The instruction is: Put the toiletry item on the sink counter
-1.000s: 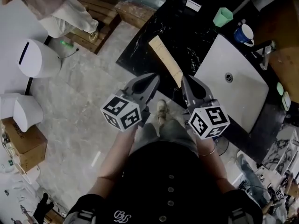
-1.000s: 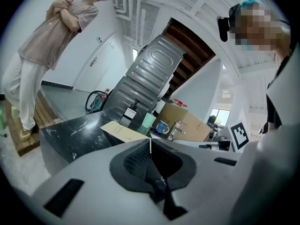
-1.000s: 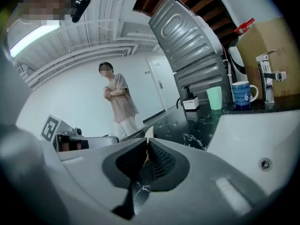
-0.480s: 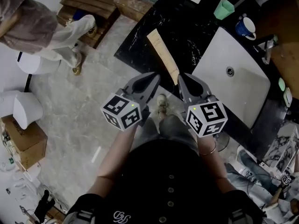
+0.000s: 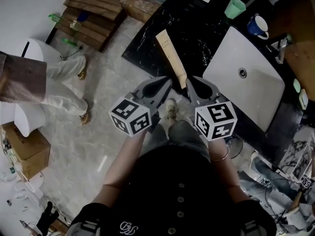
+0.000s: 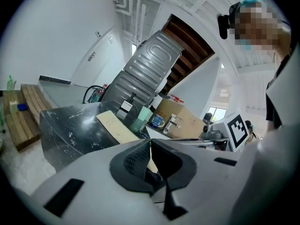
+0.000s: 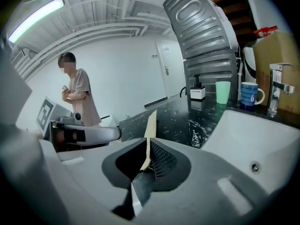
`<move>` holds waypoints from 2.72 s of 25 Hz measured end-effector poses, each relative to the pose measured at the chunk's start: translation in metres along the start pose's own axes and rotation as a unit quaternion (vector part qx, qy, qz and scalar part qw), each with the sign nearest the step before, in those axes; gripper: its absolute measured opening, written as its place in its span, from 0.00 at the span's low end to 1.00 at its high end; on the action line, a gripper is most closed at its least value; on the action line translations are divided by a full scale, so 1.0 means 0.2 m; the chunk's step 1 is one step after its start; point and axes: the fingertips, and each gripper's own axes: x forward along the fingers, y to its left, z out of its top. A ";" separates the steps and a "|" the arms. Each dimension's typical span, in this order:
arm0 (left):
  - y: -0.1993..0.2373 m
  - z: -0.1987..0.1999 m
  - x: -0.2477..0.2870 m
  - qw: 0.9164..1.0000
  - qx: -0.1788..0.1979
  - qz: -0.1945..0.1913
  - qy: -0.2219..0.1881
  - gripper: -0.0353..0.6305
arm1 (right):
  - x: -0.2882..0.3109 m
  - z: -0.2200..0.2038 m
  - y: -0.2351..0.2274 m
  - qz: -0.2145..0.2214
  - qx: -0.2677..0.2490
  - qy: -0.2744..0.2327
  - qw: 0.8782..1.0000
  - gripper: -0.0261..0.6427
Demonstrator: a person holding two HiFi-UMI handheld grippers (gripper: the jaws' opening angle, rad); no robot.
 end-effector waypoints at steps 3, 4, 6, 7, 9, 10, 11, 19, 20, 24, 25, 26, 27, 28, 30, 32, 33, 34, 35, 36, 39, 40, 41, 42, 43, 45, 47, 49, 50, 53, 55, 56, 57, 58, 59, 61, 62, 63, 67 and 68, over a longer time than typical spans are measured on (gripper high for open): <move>0.01 0.01 -0.01 1.000 0.003 0.002 -0.003 0.07 | 0.00 0.01 -0.01 -0.013 -0.002 -0.004 1.000 0.06; 0.01 0.02 -0.02 1.000 0.004 0.002 -0.004 0.07 | -0.01 0.01 -0.01 -0.014 -0.002 -0.005 1.000 0.06; 0.00 0.03 -0.03 1.000 0.006 0.001 -0.008 0.07 | -0.02 0.02 0.00 -0.015 -0.002 -0.013 1.000 0.09; 0.00 0.03 -0.03 1.000 0.008 0.000 -0.009 0.07 | -0.03 0.04 0.00 -0.018 -0.001 -0.021 1.000 0.11; -0.02 0.04 -0.04 1.000 0.012 -0.002 -0.013 0.07 | -0.05 0.07 0.01 -0.024 0.001 -0.042 0.999 0.13; -0.03 0.05 -0.05 1.000 0.014 -0.003 -0.015 0.07 | -0.07 0.09 0.02 -0.025 0.002 -0.051 0.998 0.14; -0.04 0.06 -0.06 1.000 0.017 -0.005 -0.017 0.07 | -0.08 0.10 0.03 -0.025 0.003 -0.059 0.998 0.16; -0.17 0.11 -0.18 0.998 0.040 -0.021 -0.038 0.07 | -0.22 0.16 0.16 -0.017 0.007 -0.113 0.993 0.19; -0.18 0.11 -0.19 0.998 0.044 -0.024 -0.040 0.07 | -0.24 0.16 0.17 -0.016 0.006 -0.120 0.993 0.19; -0.26 0.12 -0.25 0.996 0.059 -0.040 -0.050 0.07 | -0.32 0.16 0.25 -0.015 0.003 -0.143 0.990 0.19; -0.28 0.12 -0.27 0.996 0.063 -0.043 -0.052 0.07 | -0.34 0.16 0.28 -0.014 0.002 -0.147 0.989 0.19; -0.31 0.12 -0.29 0.995 0.067 -0.047 -0.055 0.07 | -0.36 0.15 0.30 -0.013 0.002 -0.151 0.988 0.19; -0.33 0.12 -0.31 0.995 0.071 -0.050 -0.058 0.07 | -0.38 0.15 0.33 -0.011 0.001 -0.155 0.988 0.19; -0.35 0.12 -0.33 0.994 0.075 -0.053 -0.060 0.07 | -0.40 0.14 0.35 -0.008 0.000 -0.160 0.987 0.19; -0.39 0.12 -0.37 0.993 0.082 -0.057 -0.065 0.07 | -0.44 0.14 0.40 0.000 0.000 -0.172 0.985 0.19; -0.42 0.11 -0.41 0.992 0.088 -0.061 -0.069 0.07 | -0.48 0.13 0.45 0.009 0.000 -0.184 0.983 0.19; -0.44 0.10 -0.43 0.991 0.090 -0.062 -0.071 0.07 | -0.50 0.12 0.47 0.013 -0.001 -0.189 0.982 0.19; -0.45 0.10 -0.45 0.991 0.092 -0.063 -0.073 0.07 | -0.52 0.12 0.49 0.015 -0.002 -0.194 0.981 0.17; -0.47 0.09 -0.46 0.991 0.094 -0.065 -0.074 0.07 | -0.54 0.11 0.52 0.018 -0.003 -0.198 0.980 0.15; -0.48 0.08 -0.48 0.990 0.095 -0.067 -0.076 0.07 | -0.56 0.11 0.54 0.020 -0.004 -0.203 0.979 0.13; -0.53 0.07 -0.54 0.989 0.097 -0.072 -0.080 0.07 | -0.61 0.09 0.60 0.027 -0.007 -0.212 0.977 0.08; -0.55 0.07 -0.56 0.989 0.098 -0.074 -0.082 0.07 | -0.62 0.08 0.62 0.028 -0.009 -0.213 0.977 0.07; -0.56 0.07 -0.57 0.989 0.099 -0.076 -0.083 0.07 | -0.63 0.08 0.63 0.028 -0.011 -0.214 0.976 0.06; -0.57 0.06 -0.58 0.988 0.100 -0.078 -0.084 0.07 | -0.64 0.07 0.65 0.027 -0.013 -0.215 0.976 0.05; -0.58 0.06 -0.59 0.988 0.101 -0.080 -0.085 0.07 | -0.65 0.07 0.66 0.025 -0.016 -0.215 0.976 0.05; -0.59 0.05 -0.61 0.988 0.103 -0.082 -0.086 0.07 | -0.66 0.06 0.69 0.024 -0.024 -0.214 0.976 0.04; -0.60 0.05 -0.63 0.987 0.105 -0.084 -0.086 0.07 | -0.67 0.06 0.70 0.017 -0.025 -0.217 0.976 0.04; -0.59 0.05 -0.64 0.987 0.107 -0.083 -0.083 0.07 | -0.67 0.07 0.70 0.009 -0.024 -0.222 0.975 0.04; -0.58 0.05 -0.65 0.987 0.109 -0.082 -0.081 0.07 | -0.68 0.07 0.71 0.006 -0.026 -0.224 0.974 0.04; -0.57 0.07 -0.66 0.987 0.113 -0.083 -0.081 0.07 | -0.67 0.07 0.73 0.004 -0.031 -0.224 0.974 0.04; -0.57 0.08 -0.67 0.987 0.113 -0.085 -0.082 0.07 | -0.66 0.06 0.75 0.004 -0.033 -0.219 0.975 0.04; -0.57 0.08 -0.67 0.987 0.113 -0.086 -0.081 0.07 | -0.65 0.06 0.75 0.003 -0.035 -0.217 0.976 0.04; -0.57 0.07 -0.67 0.987 0.113 -0.088 -0.078 0.07 | -0.64 0.06 0.76 0.002 -0.035 -0.215 0.976 0.04; -0.57 0.06 -0.67 0.987 0.114 -0.090 -0.074 0.07 | -0.64 0.06 0.76 0.000 -0.035 -0.214 0.976 0.04; -0.57 0.06 -0.68 0.987 0.114 -0.092 -0.070 0.07 | -0.63 0.05 0.77 -0.002 -0.035 -0.213 0.976 0.04; -0.57 0.05 -0.68 0.987 0.115 -0.093 -0.065 0.07 | -0.62 0.05 0.77 -0.004 -0.035 -0.210 0.977 0.04; -0.57 0.04 -0.68 0.987 0.115 -0.093 -0.065 0.07 | -0.62 0.04 0.78 -0.003 -0.037 -0.209 0.977 0.04; -0.56 0.04 -0.69 0.987 0.114 -0.092 -0.066 0.07 | -0.62 0.04 0.78 -0.003 -0.038 -0.207 0.978 0.04; -0.57 0.05 -0.70 0.987 0.115 -0.091 -0.069 0.07 | -0.62 0.04 0.79 -0.004 -0.038 -0.205 0.978 0.04; -0.57 0.05 -0.70 0.987 0.115 -0.091 -0.070 0.07 | -0.62 0.04 0.79 -0.004 -0.039 -0.204 0.978 0.04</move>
